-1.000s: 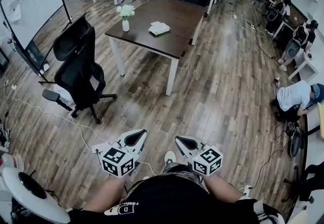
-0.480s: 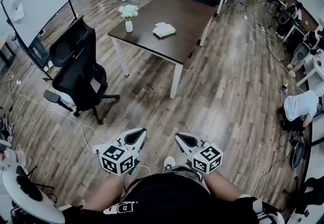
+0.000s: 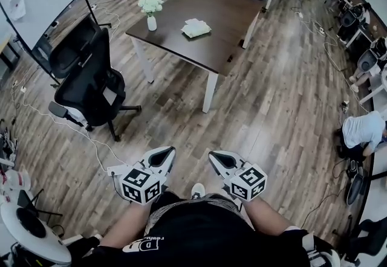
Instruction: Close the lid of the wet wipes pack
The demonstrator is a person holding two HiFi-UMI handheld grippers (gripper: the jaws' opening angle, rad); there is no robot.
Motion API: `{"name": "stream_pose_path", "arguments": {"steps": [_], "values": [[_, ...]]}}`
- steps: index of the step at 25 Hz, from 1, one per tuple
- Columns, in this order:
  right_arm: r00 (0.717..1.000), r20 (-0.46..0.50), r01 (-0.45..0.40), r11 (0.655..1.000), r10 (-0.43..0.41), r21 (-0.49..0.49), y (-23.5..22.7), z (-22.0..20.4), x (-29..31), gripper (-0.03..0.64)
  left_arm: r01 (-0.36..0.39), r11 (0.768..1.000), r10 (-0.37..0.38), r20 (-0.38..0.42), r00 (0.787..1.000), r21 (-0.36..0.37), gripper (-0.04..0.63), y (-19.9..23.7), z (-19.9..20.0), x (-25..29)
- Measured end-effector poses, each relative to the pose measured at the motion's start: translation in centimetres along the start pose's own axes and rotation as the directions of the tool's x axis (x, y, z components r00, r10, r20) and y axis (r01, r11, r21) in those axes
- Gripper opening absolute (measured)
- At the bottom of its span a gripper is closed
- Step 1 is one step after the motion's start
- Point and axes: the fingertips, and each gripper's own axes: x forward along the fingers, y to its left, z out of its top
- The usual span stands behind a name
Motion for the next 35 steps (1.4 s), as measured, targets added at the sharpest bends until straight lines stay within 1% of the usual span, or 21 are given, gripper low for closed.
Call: {"name": "stream_pose_path", "arguments": {"steps": [5, 10, 15, 18, 21, 28, 32, 35], "values": [[1.000, 0.007, -0.002, 1.000, 0.002, 0.018, -1.2, 0.6, 0.5, 0.005, -0.002, 1.000, 0.002, -0.006, 1.000, 0.014, 0.020, 0.4, 0.7, 0.9], [1.000, -0.007, -0.006, 1.000, 0.006, 0.030, -1.8, 0.4, 1.9, 0.005, 0.003, 1.000, -0.003, -0.012, 1.000, 0.000, 0.020, 1.7, 0.7, 1.9], [1.000, -0.026, 0.007, 0.999, -0.006, 0.033, -3.5, 0.7, 4.3, 0.005, 0.029, 0.999, -0.030, -0.012, 0.999, -0.015, 0.020, 4.1, 0.9, 3.9], [0.999, -0.033, 0.027, 0.999, -0.026, 0.029, -5.0, 1.6, 6.2, 0.005, 0.051, 0.999, -0.051, -0.013, 0.999, -0.014, 0.020, 6.3, 1.7, 5.4], [0.998, -0.040, 0.048, 0.999, -0.047, 0.023, -6.5, 2.8, 8.5, 0.005, 0.065, 0.998, -0.065, -0.010, 0.998, -0.007, 0.020, 9.2, 3.3, 6.9], [0.994, -0.077, 0.078, 0.997, -0.079, -0.009, -10.4, 6.8, 14.9, 0.005, 0.120, 0.993, -0.120, 0.025, 0.992, 0.016, 0.020, 15.7, 9.1, 11.5], [0.992, -0.067, 0.107, 0.994, -0.107, -0.010, -12.3, 9.2, 18.6, 0.005, 0.160, 0.986, -0.161, 0.013, 0.987, 0.035, 0.020, 19.0, 11.1, 13.1], [0.991, -0.060, 0.115, 0.993, -0.115, -0.011, -13.1, 10.6, 21.6, 0.005, 0.165, 0.985, -0.165, 0.002, 0.986, 0.045, 0.020, 22.4, 12.3, 13.9]]}}
